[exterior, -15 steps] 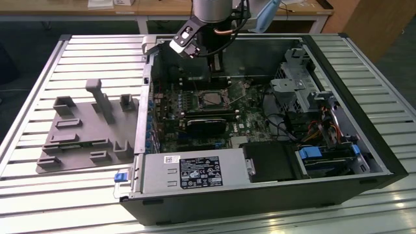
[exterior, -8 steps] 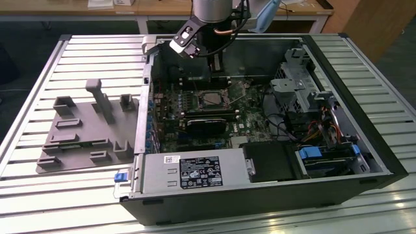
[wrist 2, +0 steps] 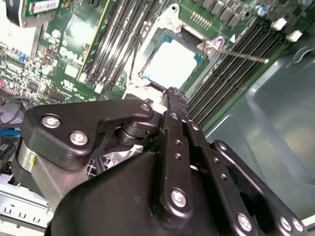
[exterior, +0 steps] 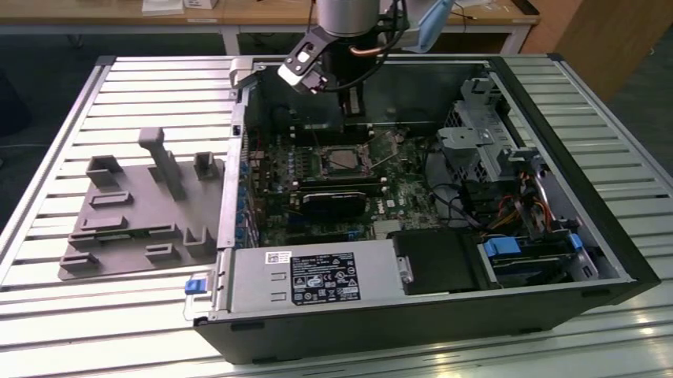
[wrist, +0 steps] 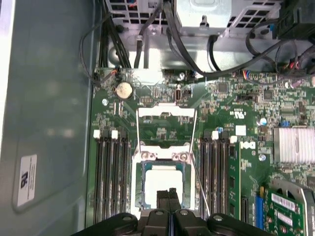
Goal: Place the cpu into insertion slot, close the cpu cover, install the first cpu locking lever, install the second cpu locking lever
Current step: 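Close the cpu cover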
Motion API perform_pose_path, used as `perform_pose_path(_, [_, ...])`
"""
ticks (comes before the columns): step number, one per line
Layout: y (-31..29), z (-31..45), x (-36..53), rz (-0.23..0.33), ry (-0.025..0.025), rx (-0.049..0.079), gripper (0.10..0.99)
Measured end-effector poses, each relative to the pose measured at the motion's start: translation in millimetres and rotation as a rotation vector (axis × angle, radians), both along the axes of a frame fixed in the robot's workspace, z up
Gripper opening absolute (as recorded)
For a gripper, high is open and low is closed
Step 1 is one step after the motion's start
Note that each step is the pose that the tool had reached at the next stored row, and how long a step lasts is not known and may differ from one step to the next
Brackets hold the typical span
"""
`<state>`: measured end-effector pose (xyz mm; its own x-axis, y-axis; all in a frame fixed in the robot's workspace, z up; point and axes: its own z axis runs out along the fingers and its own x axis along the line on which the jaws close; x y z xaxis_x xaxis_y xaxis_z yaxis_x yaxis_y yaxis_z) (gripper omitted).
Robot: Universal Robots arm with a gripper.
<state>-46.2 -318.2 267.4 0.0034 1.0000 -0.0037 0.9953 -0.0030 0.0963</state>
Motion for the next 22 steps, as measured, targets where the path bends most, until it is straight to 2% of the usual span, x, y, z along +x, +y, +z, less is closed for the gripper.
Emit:
perform_pose_path(11, [0.0, 0.0, 36.8, 0.0, 0.0002, 0.0, 0.102])
perform_pose_path(22, [0.0, -0.4, 79.5, 0.0, 0.001, 0.0, 0.102])
